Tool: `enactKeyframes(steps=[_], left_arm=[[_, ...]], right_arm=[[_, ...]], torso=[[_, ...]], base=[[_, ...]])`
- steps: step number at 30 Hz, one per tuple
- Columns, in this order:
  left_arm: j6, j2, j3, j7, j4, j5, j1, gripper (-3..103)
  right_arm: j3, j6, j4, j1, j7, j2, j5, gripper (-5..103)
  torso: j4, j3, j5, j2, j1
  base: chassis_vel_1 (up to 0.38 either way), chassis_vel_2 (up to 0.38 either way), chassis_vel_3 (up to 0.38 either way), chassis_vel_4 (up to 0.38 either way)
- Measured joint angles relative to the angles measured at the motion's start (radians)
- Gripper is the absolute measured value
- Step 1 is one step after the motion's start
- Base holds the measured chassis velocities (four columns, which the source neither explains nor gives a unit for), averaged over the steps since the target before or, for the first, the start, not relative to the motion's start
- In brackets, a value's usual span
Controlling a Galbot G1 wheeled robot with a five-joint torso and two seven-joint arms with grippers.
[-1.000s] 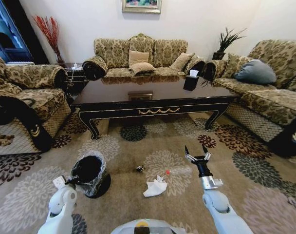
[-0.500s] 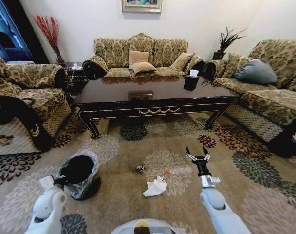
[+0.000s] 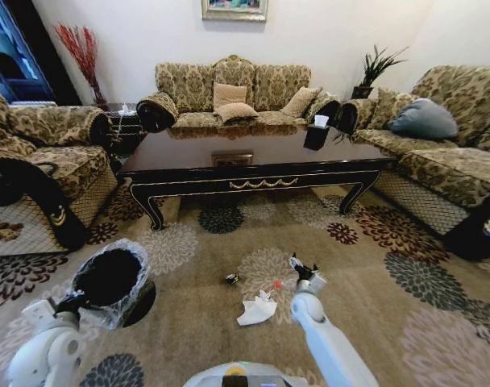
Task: Move to the front of the table and pick up the trash from the floor, then place it into the trash bin.
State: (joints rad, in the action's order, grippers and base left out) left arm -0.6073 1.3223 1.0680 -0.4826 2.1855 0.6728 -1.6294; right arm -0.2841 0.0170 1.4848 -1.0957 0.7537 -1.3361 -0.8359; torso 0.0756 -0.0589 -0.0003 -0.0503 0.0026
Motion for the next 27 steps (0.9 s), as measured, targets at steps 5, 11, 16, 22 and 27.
enactKeyframes(steps=[5, 11, 16, 22, 27], left_arm=[[0.004, 0.004, 0.006, 0.001, 0.009, 0.001, -0.007, 3], [0.005, 0.014, -0.017, 0.0, 0.017, -0.003, 0.001, 3], [0.005, 0.018, -0.032, -0.001, 0.026, -0.008, 0.005, 3], [0.004, 0.001, -0.018, -0.004, 0.038, 0.004, 0.0, 3], [0.004, -0.002, -0.017, -0.004, 0.032, 0.007, 0.005, 3]], right_arm=[[-0.025, -0.06, -0.045, 0.049, 0.118, -0.031, -0.134, 100], [-0.082, -0.086, -0.1, 0.091, 0.145, -0.067, -0.232, 100], [-0.118, -0.089, -0.171, 0.121, 0.139, -0.092, -0.244, 100], [-0.159, -0.069, -0.357, 0.182, 0.072, -0.113, -0.228, 100], [-0.158, -0.042, -0.428, 0.205, 0.005, -0.11, -0.214, 100]], torso=[[0.0, 0.0, 0.0001, 0.0, 0.0], [0.0001, 0.0, 0.0001, 0.0, 0.0], [0.0, 0.0, 0.0002, 0.0, 0.0], [-0.0001, 0.0, 0.0003, 0.0, 0.0], [-0.0001, 0.0, 0.0003, 0.0, 0.0]], base=[[0.0, 0.0, 0.0, 0.0], [0.0, 0.0, 0.0, 0.0], [0.0, 0.0, 0.0, 0.0], [0.0, 0.0, 0.0, 0.0], [0.0, 0.0, 0.0, 0.0]])
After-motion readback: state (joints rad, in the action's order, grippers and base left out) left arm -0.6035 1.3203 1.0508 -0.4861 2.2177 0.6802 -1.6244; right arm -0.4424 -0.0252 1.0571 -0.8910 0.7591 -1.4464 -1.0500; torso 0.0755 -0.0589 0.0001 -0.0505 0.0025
